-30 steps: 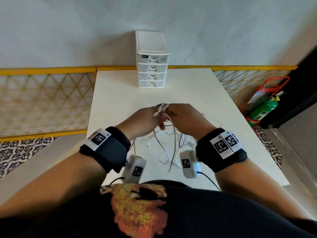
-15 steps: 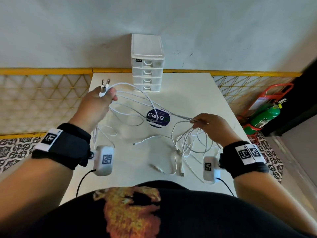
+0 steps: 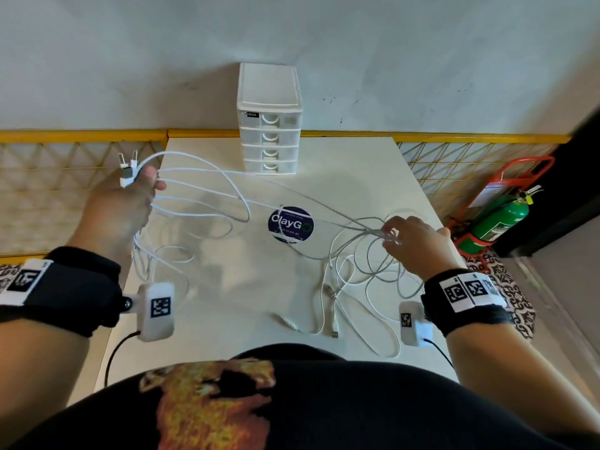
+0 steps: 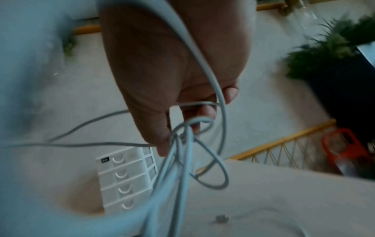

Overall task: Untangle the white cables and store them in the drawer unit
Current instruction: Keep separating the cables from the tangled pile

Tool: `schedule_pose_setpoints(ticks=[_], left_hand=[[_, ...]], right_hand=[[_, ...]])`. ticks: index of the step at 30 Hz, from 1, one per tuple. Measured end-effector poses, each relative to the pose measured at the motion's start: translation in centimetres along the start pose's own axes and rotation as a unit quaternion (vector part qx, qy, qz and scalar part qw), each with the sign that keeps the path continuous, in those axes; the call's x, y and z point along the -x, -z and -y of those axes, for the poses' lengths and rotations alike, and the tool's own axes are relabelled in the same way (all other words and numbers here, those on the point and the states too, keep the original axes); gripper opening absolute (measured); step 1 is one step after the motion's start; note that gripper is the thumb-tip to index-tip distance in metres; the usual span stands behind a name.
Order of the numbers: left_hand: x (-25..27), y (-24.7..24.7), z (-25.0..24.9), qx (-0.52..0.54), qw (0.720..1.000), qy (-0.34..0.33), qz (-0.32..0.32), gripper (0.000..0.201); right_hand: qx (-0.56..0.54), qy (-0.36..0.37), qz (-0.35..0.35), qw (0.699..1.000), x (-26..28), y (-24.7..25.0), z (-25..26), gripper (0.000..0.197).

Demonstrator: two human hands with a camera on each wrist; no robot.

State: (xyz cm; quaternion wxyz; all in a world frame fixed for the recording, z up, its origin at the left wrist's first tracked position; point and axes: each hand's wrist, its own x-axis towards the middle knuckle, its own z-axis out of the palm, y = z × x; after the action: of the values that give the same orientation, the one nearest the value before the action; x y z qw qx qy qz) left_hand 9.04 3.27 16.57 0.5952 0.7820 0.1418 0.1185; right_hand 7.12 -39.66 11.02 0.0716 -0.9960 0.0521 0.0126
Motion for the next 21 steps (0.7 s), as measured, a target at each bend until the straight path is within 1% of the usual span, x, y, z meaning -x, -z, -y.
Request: schedule_pose_setpoints(ticks=[3, 5, 8, 9, 10, 12, 13, 15, 16, 18, 20, 21], left_hand=[[-0.1, 0.0, 1.0, -0.056, 0.997, 0.015, 0.042, 0.027], [-0.1, 0.4, 1.7, -0.114, 0.99, 0.021, 0.079, 0.023], [0.2, 0.7, 2.0, -0.218, 0.972, 0.006, 0.083, 0.02], [0.6, 0.5, 1.6, -0.233, 0.969, -0.002, 0.079, 0.015], [0.9, 0.3, 1.1, -0.237, 0.969, -0.016, 0.072, 0.018], [1.9, -0.8, -0.3, -0.24, 0.967, -0.066, 0.053, 0.031], [2.5, -1.6, -1.0, -0.238, 0.964, -0.107, 0.05, 0.031], [3.7, -3.8, -2.2, -0.228, 0.95, -0.2, 0.076, 0.024], [4.4, -5.1, -2.6, -0.211, 0.943, -0.237, 0.103, 0.02], [6.2, -7.7, -3.3, -0.174, 0.921, -0.29, 0.192, 0.018], [7.6, -10.3, -3.4, -0.192, 0.881, -0.335, 0.273, 0.022], [8.0, -11.3, -3.4, -0.217, 0.863, -0.348, 0.295, 0.026]], right_hand=[[-0.084, -0.042, 0.037, 0.995, 0.1, -0.7, 0.4, 0.029], [-0.147, -0.046, 0.048, 0.987, 0.5, -0.7, 0.6, 0.026], [-0.215, -0.028, 0.022, 0.976, 1.5, 0.0, 1.3, 0.024], [-0.229, -0.022, 0.008, 0.973, 1.7, 0.2, 1.7, 0.024], [-0.239, -0.016, -0.002, 0.971, 1.9, 0.6, 2.1, 0.024], [-0.251, -0.001, -0.005, 0.968, 2.2, 1.4, 3.1, 0.024], [-0.254, 0.009, -0.001, 0.967, 2.4, 1.8, 3.7, 0.024], [-0.271, 0.031, 0.015, 0.962, 2.8, 2.7, 4.7, 0.025], [-0.278, 0.043, 0.022, 0.959, 3.0, 3.1, 5.2, 0.025], [-0.285, 0.069, 0.034, 0.955, 3.2, 4.0, 6.3, 0.024], [-0.304, 0.095, 0.04, 0.947, 3.3, 4.8, 7.5, 0.024], [-0.322, 0.104, 0.038, 0.94, 3.4, 5.2, 8.1, 0.025]])
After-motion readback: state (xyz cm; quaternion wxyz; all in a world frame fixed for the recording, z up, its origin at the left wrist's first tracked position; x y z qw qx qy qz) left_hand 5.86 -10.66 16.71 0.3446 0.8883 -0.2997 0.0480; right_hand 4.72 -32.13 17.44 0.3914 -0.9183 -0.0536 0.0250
